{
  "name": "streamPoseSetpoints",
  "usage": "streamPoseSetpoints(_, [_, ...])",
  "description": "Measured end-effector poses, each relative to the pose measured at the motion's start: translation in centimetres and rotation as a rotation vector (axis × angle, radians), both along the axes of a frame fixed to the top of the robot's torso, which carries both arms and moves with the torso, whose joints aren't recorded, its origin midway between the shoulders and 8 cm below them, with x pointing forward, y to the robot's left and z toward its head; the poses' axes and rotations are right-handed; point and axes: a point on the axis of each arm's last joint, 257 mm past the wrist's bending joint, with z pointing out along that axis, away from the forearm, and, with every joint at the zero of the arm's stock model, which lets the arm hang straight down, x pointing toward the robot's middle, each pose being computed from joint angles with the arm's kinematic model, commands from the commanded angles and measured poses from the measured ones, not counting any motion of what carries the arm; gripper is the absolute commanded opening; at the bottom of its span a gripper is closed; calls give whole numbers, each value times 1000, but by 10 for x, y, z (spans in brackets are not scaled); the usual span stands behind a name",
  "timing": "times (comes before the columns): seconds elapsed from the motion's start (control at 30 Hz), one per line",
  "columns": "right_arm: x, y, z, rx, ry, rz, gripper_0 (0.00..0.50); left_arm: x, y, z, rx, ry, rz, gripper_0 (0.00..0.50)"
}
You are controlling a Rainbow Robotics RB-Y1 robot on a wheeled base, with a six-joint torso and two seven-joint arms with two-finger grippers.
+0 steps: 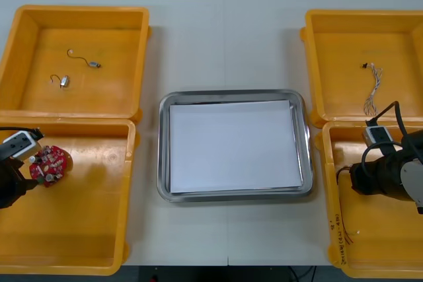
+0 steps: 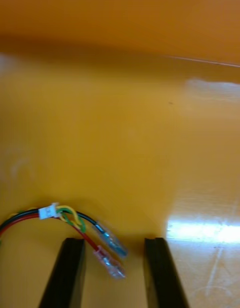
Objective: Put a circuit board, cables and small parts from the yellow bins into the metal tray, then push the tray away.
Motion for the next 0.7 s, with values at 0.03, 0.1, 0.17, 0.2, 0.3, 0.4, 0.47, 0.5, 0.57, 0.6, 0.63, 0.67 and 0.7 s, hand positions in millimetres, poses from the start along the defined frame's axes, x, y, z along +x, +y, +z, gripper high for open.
streamPoseSetpoints(0.03, [0,2,0,5,0,0,169,0,0,-3,-3,0,2,500])
streamPoseSetpoints(0.1, [0,5,-1,13,0,0,82,0,0,-8,-7,3,4,500])
streamPoseSetpoints(0.17, [0,8,-1,22,0,-1,41,-1,0,-12,-9,8,5,500])
streamPoseSetpoints(0.2, [0,8,-2,23,0,-2,25,-1,0,-14,-9,10,3,500])
streamPoseSetpoints(0.3, [0,8,-2,24,0,-1,9,-2,-1,-18,-8,11,-2,500])
streamPoseSetpoints(0.4, [0,9,-1,26,0,-1,3,0,-2,-22,-12,3,-6,500])
streamPoseSetpoints(0.47, [0,9,-1,29,0,-2,0,-1,-2,-26,-14,6,-5,500])
streamPoseSetpoints(0.5, [0,9,-1,31,0,-2,0,-2,-1,-29,-14,11,-3,500])
streamPoseSetpoints(0.57, [0,9,-1,35,2,-5,0,-4,-2,-33,-15,20,-3,500])
streamPoseSetpoints(0.6, [-1,8,0,38,4,-7,0,-5,-1,-35,-16,24,-3,500])
streamPoseSetpoints(0.63, [-1,8,0,42,7,-10,0,-6,-1,-36,-16,27,-2,500])
streamPoseSetpoints(0.67, [-2,7,1,45,11,-13,0,-6,-1,-37,-16,28,0,500])
streamPoseSetpoints(0.7, [-3,7,1,47,17,-16,0,-6,0,-38,-17,29,1,500])
